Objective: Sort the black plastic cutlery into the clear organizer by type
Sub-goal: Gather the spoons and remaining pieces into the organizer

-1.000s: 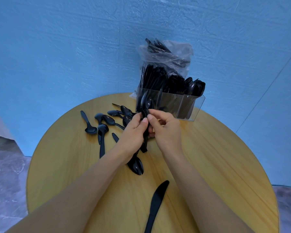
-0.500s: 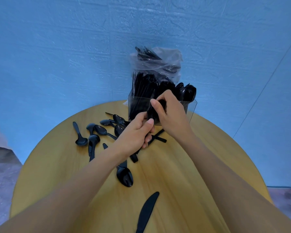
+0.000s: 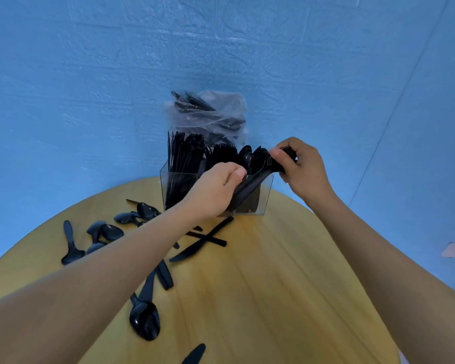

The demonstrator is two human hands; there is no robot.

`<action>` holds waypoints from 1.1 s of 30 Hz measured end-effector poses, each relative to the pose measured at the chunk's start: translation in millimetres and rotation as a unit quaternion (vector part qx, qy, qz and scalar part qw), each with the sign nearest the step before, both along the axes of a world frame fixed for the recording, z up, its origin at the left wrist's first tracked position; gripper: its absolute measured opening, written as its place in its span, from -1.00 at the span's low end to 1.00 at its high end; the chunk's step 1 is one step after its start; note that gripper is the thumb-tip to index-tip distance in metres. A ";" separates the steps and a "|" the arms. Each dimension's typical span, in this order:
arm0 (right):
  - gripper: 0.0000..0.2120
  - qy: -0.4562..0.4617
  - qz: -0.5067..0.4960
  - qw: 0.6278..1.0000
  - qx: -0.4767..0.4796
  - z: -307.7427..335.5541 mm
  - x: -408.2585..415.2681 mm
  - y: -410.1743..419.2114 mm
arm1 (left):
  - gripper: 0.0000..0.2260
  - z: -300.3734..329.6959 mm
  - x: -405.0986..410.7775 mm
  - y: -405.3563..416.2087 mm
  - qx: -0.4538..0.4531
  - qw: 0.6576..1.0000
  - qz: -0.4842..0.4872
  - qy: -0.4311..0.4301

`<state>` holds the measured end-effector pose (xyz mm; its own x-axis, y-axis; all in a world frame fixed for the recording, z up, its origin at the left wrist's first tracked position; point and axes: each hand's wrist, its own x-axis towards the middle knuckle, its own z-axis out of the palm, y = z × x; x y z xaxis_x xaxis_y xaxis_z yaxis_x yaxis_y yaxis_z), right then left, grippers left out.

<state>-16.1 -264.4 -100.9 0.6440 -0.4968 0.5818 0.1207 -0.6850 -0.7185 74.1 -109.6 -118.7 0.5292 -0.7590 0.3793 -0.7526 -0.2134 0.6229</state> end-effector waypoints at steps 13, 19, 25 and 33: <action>-0.81 0.023 -0.173 0.966 -0.192 46.5 20.6 -42.5 | -0.53 -35.1 21.6 -21.3 0.091 0.933 0.049 -0.344; -0.76 0.095 -0.233 0.923 -0.292 50.2 38.1 -26.7 | -0.51 -29.5 21.6 -24.6 0.105 0.939 0.045 -0.326; -0.75 0.140 -0.205 0.903 -0.350 6.5 53.3 -10.7 | -0.50 -30.2 21.4 -23.2 0.105 0.941 0.041 -0.318; -0.71 0.116 -0.107 0.975 -0.154 -37.2 50.4 -2.6 | -0.46 -34.3 20.3 -19.7 0.108 0.940 0.033 -0.322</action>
